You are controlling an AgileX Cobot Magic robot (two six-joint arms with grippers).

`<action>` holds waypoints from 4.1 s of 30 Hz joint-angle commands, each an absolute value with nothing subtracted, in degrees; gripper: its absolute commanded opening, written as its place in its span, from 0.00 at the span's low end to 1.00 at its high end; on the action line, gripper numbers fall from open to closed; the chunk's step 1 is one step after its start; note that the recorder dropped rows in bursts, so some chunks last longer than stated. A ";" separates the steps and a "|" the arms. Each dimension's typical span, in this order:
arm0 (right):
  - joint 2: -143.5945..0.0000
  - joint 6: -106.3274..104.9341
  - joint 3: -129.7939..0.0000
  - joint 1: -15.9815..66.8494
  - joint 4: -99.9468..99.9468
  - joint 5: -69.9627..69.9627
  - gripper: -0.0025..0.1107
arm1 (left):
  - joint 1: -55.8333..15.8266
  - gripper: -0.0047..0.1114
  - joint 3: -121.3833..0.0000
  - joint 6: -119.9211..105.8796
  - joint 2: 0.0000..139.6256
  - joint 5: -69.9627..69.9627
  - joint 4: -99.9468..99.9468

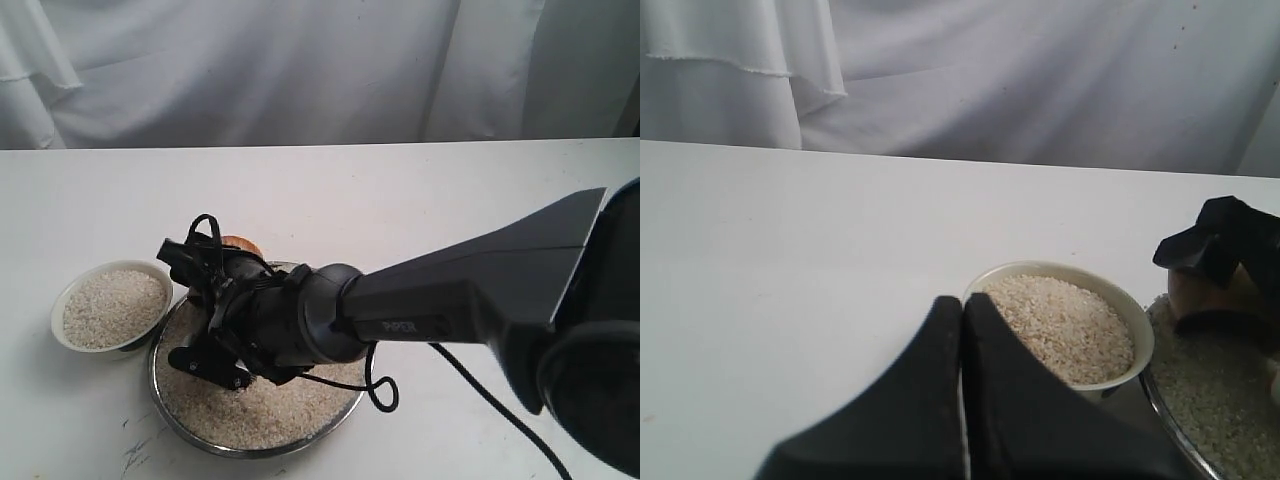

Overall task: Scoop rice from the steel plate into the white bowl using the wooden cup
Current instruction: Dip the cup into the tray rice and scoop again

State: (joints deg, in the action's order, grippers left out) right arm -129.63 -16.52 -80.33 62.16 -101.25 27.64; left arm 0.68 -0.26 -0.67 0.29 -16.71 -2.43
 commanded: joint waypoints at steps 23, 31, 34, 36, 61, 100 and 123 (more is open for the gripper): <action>-127.95 -17.79 -73.66 58.26 -87.99 14.93 0.02 | 0.60 0.04 0.00 -0.49 0.00 -16.34 -2.48; -127.95 -19.52 -73.66 57.90 -83.42 13.43 0.02 | 0.60 0.04 0.00 -0.49 0.00 -16.34 -2.48; -127.95 -21.11 -73.66 57.90 -80.50 13.66 0.02 | 0.60 0.04 0.00 -0.49 0.00 -16.34 -2.48; -127.95 -23.61 -73.66 57.90 -78.82 13.66 0.02 | 0.60 0.04 0.00 -0.49 0.00 -16.34 -2.48; -124.35 -32.99 -70.73 58.25 -74.91 15.20 0.02 | 0.60 0.04 0.00 -0.49 0.00 -16.34 -2.48; -122.66 -64.73 -75.86 58.15 -34.02 24.60 0.02 | 0.60 0.04 0.00 -0.49 0.00 -16.34 -2.48; -122.16 -74.03 -81.15 55.75 -23.04 28.87 0.02 | 0.60 0.04 0.00 -0.49 0.00 -16.34 -2.48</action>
State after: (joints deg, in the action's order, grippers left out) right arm -122.54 -72.57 -80.80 56.17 -25.25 28.68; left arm 0.68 -0.26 -0.67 0.29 -16.71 -2.43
